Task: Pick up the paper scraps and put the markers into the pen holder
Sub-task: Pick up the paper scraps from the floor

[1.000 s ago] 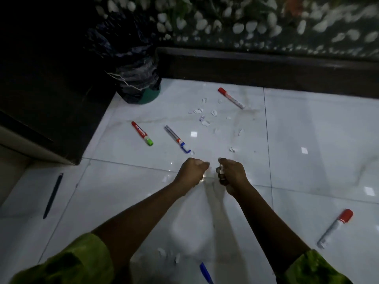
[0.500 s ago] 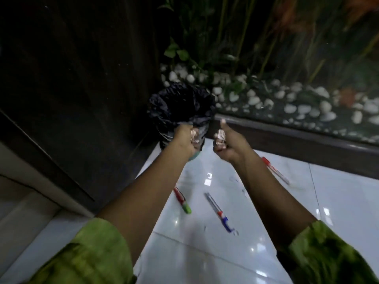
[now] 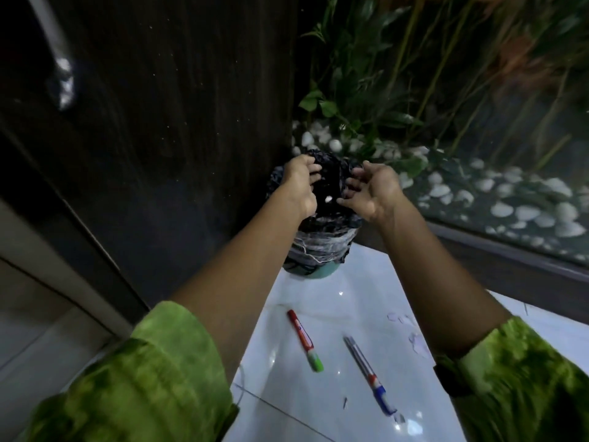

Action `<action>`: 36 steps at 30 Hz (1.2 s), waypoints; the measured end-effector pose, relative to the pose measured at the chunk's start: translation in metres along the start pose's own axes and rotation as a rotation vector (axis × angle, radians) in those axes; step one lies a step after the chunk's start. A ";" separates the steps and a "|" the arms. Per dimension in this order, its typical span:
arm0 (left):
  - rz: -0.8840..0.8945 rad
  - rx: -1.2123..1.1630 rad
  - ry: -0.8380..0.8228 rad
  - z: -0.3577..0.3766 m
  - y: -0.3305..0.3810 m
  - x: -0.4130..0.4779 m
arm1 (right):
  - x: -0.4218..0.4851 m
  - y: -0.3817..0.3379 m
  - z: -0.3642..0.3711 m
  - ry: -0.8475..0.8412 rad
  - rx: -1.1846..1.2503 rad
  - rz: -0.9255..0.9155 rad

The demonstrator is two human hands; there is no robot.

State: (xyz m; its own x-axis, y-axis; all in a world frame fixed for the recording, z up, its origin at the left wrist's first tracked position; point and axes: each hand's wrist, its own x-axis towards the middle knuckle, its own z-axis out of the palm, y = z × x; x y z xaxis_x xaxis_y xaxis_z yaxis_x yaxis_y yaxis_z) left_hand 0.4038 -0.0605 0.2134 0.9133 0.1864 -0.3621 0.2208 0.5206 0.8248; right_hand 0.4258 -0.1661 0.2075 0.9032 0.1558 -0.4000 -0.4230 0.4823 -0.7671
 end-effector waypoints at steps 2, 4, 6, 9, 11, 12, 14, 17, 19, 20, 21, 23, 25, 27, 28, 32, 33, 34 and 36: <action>0.015 0.067 -0.018 -0.004 -0.006 -0.008 | -0.012 0.003 -0.010 -0.013 0.005 -0.040; 0.020 0.133 -0.059 -0.011 -0.013 -0.027 | -0.030 0.007 -0.022 -0.011 -0.028 -0.089; 0.043 0.165 -0.067 -0.018 -0.017 -0.043 | -0.049 0.013 -0.030 0.000 -0.093 -0.126; 0.081 0.232 -0.064 -0.027 -0.029 -0.075 | -0.087 0.027 -0.048 0.005 -0.181 -0.127; 0.104 0.289 -0.049 -0.033 -0.035 -0.094 | -0.108 0.039 -0.060 0.019 -0.235 -0.124; 0.105 0.317 -0.029 -0.038 -0.043 -0.106 | -0.119 0.048 -0.069 0.021 -0.269 -0.112; 0.097 0.394 0.022 -0.048 -0.059 -0.128 | -0.139 0.067 -0.086 0.020 -0.327 -0.082; 0.078 0.505 0.084 -0.068 -0.096 -0.161 | -0.164 0.113 -0.120 0.051 -0.379 -0.017; 0.048 0.538 0.119 -0.084 -0.124 -0.183 | -0.180 0.147 -0.143 0.075 -0.420 0.054; 0.024 0.549 0.124 -0.091 -0.137 -0.190 | -0.185 0.160 -0.154 0.088 -0.443 0.079; -0.011 0.581 0.127 -0.099 -0.154 -0.200 | -0.191 0.175 -0.164 0.097 -0.482 0.101; -0.071 0.635 0.132 -0.112 -0.189 -0.216 | -0.194 0.200 -0.187 0.086 -0.651 0.080; -0.099 0.691 0.130 -0.126 -0.224 -0.221 | -0.189 0.225 -0.208 0.020 -0.960 -0.028; -0.106 0.792 0.152 -0.143 -0.255 -0.225 | -0.179 0.244 -0.220 -0.092 -1.251 -0.142; -0.095 0.844 0.151 -0.150 -0.268 -0.227 | -0.172 0.252 -0.224 -0.152 -1.355 -0.194; -0.070 0.861 0.142 -0.170 -0.297 -0.238 | -0.157 0.266 -0.221 -0.226 -1.643 -0.327; -0.057 0.841 0.150 -0.174 -0.301 -0.240 | -0.160 0.269 -0.220 -0.245 -1.652 -0.361; -0.043 0.841 0.152 -0.179 -0.303 -0.245 | -0.166 0.276 -0.220 -0.270 -1.641 -0.370; 0.005 0.906 0.146 -0.187 -0.309 -0.259 | -0.188 0.286 -0.224 -0.340 -1.604 -0.404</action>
State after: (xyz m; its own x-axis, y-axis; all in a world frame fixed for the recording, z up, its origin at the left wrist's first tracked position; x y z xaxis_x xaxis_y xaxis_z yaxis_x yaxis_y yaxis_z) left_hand 0.0355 -0.1138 -0.0287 0.8760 0.3228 -0.3585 0.4576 -0.3209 0.8292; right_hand 0.1187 -0.2500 -0.0493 0.8477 0.5188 -0.1106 0.3729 -0.7311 -0.5713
